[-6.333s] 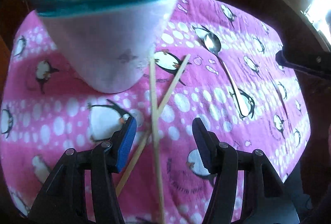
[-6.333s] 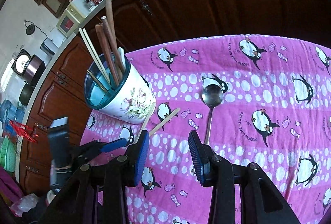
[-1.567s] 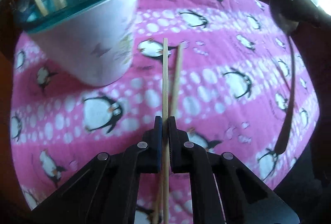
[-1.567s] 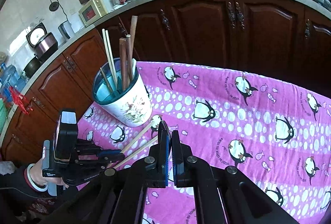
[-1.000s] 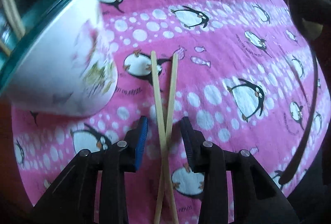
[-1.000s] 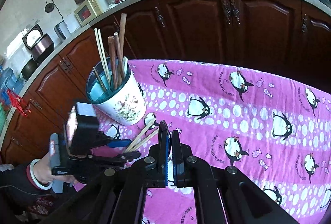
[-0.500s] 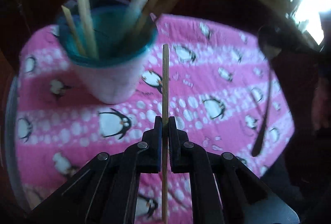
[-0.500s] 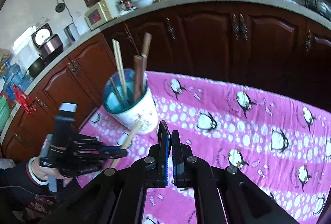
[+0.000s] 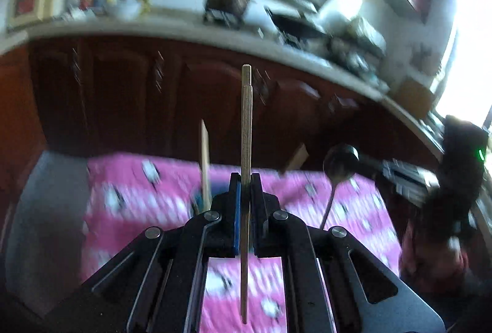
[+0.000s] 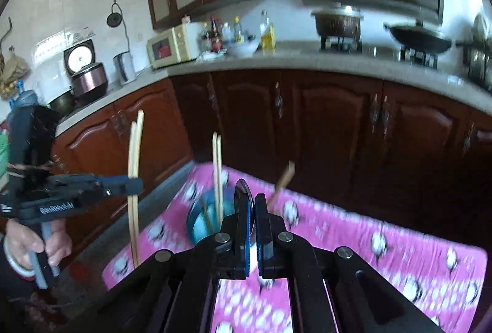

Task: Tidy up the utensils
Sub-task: 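Lower the chopsticks and steel spoon into the white holder with both tools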

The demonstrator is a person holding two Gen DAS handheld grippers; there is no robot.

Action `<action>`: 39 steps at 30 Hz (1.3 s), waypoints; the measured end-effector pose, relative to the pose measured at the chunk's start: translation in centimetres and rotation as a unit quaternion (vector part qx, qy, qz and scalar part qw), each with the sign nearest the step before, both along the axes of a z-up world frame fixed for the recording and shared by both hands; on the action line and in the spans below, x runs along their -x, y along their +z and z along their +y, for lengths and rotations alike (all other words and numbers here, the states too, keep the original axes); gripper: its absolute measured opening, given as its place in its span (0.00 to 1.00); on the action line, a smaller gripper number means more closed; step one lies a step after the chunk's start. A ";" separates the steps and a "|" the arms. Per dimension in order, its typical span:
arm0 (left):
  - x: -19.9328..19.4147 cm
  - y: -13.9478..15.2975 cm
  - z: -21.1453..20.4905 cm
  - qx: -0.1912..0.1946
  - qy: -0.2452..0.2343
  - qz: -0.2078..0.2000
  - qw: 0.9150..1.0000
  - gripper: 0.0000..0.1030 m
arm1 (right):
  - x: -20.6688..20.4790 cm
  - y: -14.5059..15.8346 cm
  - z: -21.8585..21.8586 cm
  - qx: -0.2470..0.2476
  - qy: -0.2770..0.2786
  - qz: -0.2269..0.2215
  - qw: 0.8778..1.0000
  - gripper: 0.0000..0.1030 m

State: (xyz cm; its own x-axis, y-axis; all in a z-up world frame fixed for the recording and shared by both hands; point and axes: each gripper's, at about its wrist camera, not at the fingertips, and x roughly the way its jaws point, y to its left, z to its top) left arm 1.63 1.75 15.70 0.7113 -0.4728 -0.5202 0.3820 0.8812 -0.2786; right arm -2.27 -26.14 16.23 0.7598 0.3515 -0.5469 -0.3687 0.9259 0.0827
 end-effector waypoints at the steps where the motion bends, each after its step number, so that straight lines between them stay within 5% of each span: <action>1: -0.5 0.3 -0.1 -0.008 0.016 -0.020 1.000 0.04 | -0.5 0.2 0.8 0.013 -0.007 -0.014 1.000 0.02; 6: -4.0 -0.5 -0.3 0.008 0.061 -0.053 0.997 0.04 | -3.1 -0.5 3.8 0.057 -0.030 -0.041 0.997 0.02; 18: -8.4 -5.7 -0.8 0.019 0.075 -0.019 0.997 0.04 | -6.0 -5.7 4.6 0.093 -0.052 -0.018 0.994 0.02; 34: -10.3 0.3 -0.7 0.035 0.081 -0.068 0.994 0.04 | -6.8 -5.9 4.4 0.082 -0.043 -0.013 0.996 0.02; 39: -9.5 -0.1 -1.7 0.009 0.063 -0.074 0.995 0.04 | -7.0 -6.3 4.3 0.081 -0.041 -0.008 0.996 0.02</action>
State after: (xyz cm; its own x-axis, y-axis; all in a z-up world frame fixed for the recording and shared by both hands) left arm 11.17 0.03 15.57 0.8343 -0.3827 -0.3968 0.3062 0.9202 -0.2438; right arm 4.69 -21.80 9.92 0.7914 0.1972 -0.5785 -0.2922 0.9534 -0.0747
